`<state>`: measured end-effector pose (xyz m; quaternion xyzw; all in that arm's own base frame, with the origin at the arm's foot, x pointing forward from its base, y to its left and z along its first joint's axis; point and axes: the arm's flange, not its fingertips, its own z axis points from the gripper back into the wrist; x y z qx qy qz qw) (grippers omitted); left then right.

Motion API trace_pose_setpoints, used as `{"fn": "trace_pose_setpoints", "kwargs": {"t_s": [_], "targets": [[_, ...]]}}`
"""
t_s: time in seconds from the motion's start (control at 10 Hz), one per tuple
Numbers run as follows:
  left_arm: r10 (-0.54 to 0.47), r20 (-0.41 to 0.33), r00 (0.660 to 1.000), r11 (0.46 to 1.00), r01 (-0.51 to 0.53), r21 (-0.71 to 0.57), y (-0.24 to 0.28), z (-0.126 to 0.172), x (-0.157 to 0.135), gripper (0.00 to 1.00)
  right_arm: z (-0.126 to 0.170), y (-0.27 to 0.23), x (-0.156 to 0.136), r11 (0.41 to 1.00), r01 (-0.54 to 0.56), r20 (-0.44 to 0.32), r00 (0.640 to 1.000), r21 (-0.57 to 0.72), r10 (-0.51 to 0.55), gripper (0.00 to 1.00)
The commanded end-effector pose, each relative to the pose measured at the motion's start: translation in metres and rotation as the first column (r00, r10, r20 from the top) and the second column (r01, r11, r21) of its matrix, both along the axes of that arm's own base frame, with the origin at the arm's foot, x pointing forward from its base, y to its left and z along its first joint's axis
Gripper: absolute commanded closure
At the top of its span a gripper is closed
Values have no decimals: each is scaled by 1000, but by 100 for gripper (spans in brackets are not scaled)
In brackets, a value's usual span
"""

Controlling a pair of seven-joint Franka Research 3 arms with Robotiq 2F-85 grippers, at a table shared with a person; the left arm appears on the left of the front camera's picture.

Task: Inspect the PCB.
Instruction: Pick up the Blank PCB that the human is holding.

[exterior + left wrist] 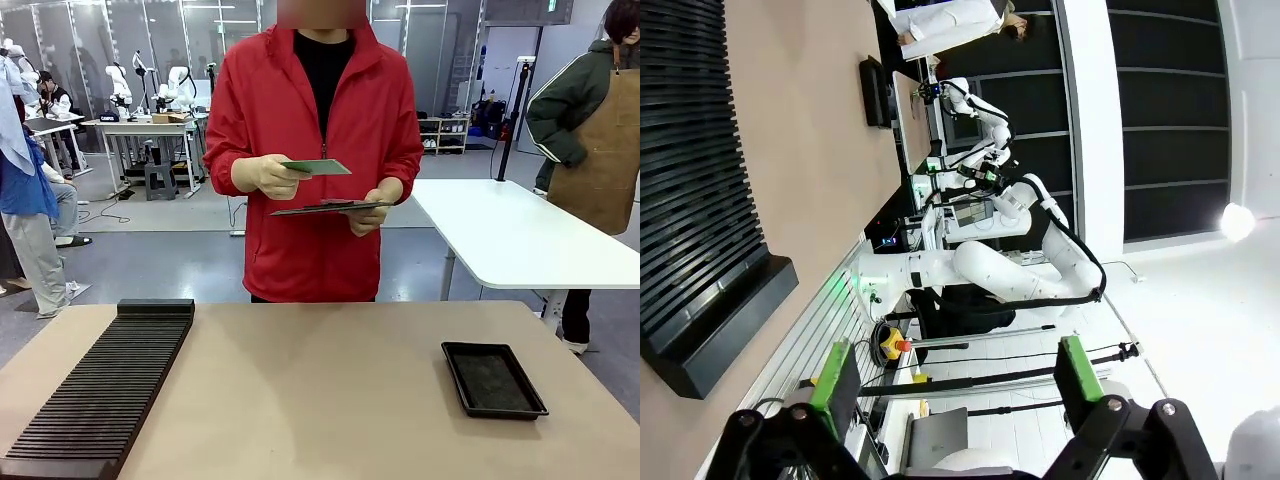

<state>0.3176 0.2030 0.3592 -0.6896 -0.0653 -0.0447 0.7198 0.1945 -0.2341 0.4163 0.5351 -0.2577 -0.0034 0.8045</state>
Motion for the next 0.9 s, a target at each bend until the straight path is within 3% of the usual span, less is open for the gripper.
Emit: {"fn": "trace_pose_setpoints", "kwargs": {"t_s": [0.0, 0.8], "targets": [[2, -5, 1000, 1000, -2, 14, 0, 2, 1, 0, 2, -1, -1, 1000, -2, 23, 1000, 5, 2, 0], [2, -5, 1000, 1000, -2, 14, 0, 2, 1, 0, 2, -1, -1, 1000, -2, 23, 1000, 5, 2, 0]]}}
